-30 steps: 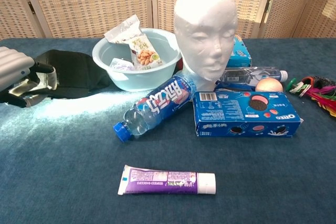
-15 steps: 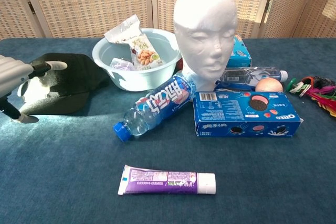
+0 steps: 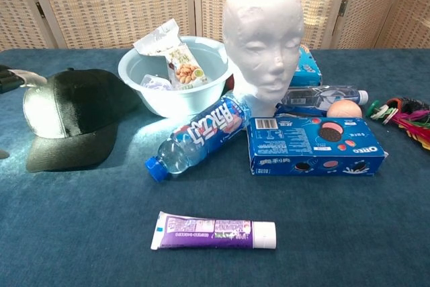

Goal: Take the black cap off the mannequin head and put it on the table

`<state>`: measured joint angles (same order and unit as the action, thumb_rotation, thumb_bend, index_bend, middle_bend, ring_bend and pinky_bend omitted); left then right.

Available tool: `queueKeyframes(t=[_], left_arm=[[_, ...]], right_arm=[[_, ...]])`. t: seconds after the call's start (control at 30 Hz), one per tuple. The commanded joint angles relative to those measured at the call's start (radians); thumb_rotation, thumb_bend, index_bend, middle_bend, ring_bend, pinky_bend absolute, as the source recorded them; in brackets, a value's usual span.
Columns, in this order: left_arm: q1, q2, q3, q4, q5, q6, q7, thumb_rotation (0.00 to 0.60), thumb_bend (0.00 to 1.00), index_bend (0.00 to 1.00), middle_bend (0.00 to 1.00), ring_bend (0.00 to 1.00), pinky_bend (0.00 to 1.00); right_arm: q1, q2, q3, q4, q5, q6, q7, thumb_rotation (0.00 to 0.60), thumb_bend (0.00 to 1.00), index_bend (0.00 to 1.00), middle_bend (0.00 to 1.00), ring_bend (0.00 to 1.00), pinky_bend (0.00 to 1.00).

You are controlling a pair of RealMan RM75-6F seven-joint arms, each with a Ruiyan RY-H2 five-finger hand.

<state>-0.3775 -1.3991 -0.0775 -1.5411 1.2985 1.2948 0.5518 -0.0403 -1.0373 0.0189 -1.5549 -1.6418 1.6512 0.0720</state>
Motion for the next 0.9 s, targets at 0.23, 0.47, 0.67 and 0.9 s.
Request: queueKeyframes(t=[0.23,0.47,0.67,0.9], left_arm=[[0.081,0.066,-0.017,-0.06,0.001,0.105,-0.15,0.6,0.0,0.0,0.0,0.06,0.44],[0.149,0.152,0.01,-0.152,-0.023,0.143,-0.164,0.6,0.0,0.0,0.0,0.07,0.44],[0.206,0.188,0.051,-0.191,0.026,0.2,-0.178,0.6,0.0,0.0,0.0,0.07,0.44],[0.256,0.191,0.081,-0.203,0.095,0.26,-0.211,0.6,0.0,0.0,0.0,0.08,0.43]], right_arm=[[0.01,0.005,-0.003,-0.006,-0.001,-0.02,-0.002,0.6,0.11,0.15,0.22,0.14,0.21],[0.036,0.016,-0.011,-0.011,-0.022,-0.054,0.037,0.6,0.11,0.15,0.22,0.14,0.21],[0.052,0.009,-0.018,-0.006,-0.043,-0.067,0.042,0.6,0.11,0.15,0.22,0.14,0.21],[0.075,0.004,-0.031,0.009,-0.08,-0.085,0.058,0.6,0.11,0.15,0.22,0.14,0.21]])
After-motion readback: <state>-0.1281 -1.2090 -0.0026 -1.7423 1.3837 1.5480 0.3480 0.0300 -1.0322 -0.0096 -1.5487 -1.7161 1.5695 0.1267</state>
